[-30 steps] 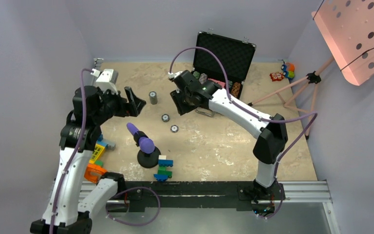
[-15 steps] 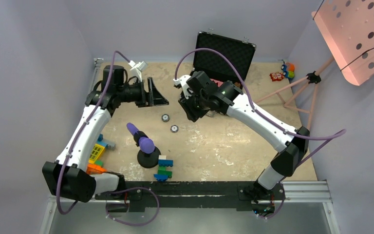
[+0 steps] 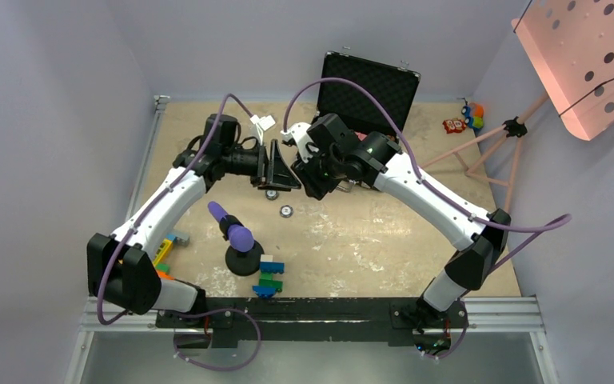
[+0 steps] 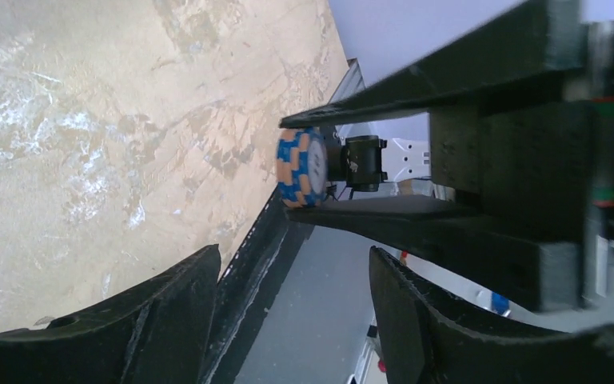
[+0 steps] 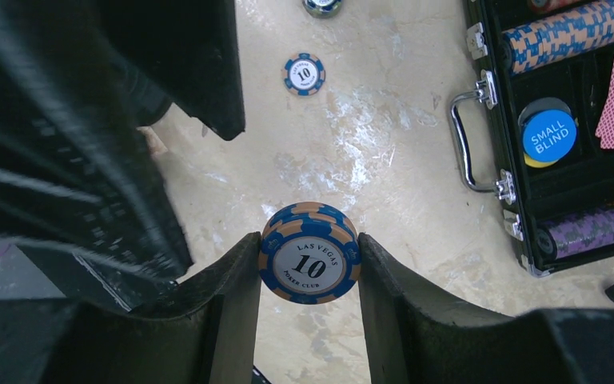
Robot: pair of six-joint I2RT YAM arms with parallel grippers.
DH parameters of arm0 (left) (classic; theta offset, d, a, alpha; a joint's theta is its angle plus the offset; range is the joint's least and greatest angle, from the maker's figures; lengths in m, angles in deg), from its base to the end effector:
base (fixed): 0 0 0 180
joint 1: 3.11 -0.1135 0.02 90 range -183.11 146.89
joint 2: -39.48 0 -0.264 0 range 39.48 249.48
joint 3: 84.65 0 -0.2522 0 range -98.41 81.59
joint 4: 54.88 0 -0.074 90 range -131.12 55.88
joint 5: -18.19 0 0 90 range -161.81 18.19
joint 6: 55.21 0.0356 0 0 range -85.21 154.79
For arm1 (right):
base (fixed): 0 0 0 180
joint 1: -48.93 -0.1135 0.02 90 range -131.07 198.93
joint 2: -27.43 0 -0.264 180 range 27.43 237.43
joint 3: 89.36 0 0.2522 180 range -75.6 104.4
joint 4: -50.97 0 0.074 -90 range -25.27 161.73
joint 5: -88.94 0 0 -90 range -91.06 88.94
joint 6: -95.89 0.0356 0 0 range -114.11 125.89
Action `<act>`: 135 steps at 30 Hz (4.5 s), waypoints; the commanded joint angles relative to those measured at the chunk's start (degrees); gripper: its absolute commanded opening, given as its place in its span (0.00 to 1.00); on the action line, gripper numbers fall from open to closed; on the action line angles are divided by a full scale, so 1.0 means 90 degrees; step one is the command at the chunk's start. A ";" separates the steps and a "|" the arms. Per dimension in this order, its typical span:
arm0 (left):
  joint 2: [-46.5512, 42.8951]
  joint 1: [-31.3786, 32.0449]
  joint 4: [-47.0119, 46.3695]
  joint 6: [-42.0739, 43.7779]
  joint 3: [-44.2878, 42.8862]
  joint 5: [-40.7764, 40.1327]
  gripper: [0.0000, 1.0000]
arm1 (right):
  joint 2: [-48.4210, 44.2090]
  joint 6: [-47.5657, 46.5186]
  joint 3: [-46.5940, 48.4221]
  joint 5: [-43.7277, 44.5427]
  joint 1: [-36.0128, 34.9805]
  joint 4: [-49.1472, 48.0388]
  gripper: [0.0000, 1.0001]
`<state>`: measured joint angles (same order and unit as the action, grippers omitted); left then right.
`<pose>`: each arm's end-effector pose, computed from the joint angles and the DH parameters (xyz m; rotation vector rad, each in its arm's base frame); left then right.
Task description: Pack up texas hold em set
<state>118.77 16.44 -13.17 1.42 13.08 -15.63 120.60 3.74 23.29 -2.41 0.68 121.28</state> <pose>0.2690 -0.1269 0.3273 0.3056 2.3356 -1.5782 0.2268 0.2554 0.3762 -1.0721 2.2537 0.3747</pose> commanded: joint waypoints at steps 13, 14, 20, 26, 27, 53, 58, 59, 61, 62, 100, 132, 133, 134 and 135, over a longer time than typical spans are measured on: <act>0.0069 0.0052 -0.2354 -0.1765 0.0883 0.0083 0.68 | -0.0171 -0.0276 0.0335 -0.0410 -0.0205 -0.0171 0.00; 0.0063 0.0061 -0.2331 -0.1734 0.0884 0.0094 0.68 | -0.0164 -0.0282 0.0331 -0.0395 -0.0205 -0.0175 0.00; 0.0138 0.0152 -0.1846 -0.1257 0.0894 0.0242 0.61 | -0.0138 -0.0286 0.0374 -0.0315 -0.0218 -0.0208 0.00; 0.0186 0.0359 -0.1645 -0.1017 0.0918 0.0386 0.57 | -0.0122 -0.0286 0.0379 -0.0249 -0.0225 -0.0239 0.00; 0.0185 0.0373 -0.1665 -0.1026 0.0915 0.0379 0.57 | -0.0117 -0.0284 0.0380 -0.0258 -0.0230 -0.0239 0.00; 0.0087 0.0582 -0.2131 -0.1303 0.0979 0.0281 0.00 | -0.0316 -0.0010 -0.0151 0.0053 -0.0274 -0.0662 0.25; -0.0225 0.0582 -0.2248 -0.1352 0.0977 -0.0390 0.00 | -0.0515 0.0176 -0.0331 0.0442 -0.0268 -0.0820 0.61; -0.0263 0.0573 -0.2279 -0.1382 0.0981 -0.0502 0.00 | -0.0567 0.0196 -0.0349 0.0504 -0.0257 -0.0837 0.64; -0.0301 0.0572 -0.2321 -0.1447 0.0980 -0.0715 0.00 | -0.0675 0.0200 -0.0393 0.0584 -0.0213 -0.0894 0.66; -0.0306 0.0572 -0.2356 -0.1485 0.0987 -0.0808 0.00 | -0.0740 0.0378 -0.0427 0.0609 -0.0177 -0.0923 0.73; 0.2921 0.0926 -0.1140 -0.4015 -0.1800 -0.7305 0.00 | -0.3047 0.1161 -0.2917 0.0924 0.1413 -0.2717 0.94; 0.5187 0.1099 -0.0280 -0.4386 -0.3932 -0.7625 0.00 | -0.3132 0.1148 -0.3079 0.0950 0.1416 -0.2768 0.93; 0.5200 0.1099 -0.0265 -0.4409 -0.3931 -0.7642 0.00 | -0.3132 0.1147 -0.3084 0.0957 0.1421 -0.2768 0.93; 0.5208 0.1099 -0.0276 -0.4434 -0.3914 -0.7655 0.00 | -0.3135 0.1143 -0.3079 0.0961 0.1416 -0.2768 0.93; 0.5234 0.1099 -0.0303 -0.4438 -0.3911 -0.7653 0.00 | -0.3135 0.1141 -0.3080 0.0960 0.1422 -0.2768 0.93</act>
<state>165.43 26.19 -15.10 -37.22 -19.36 -83.12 93.15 13.62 -4.40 5.46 13.32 98.49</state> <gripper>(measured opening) 0.137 0.928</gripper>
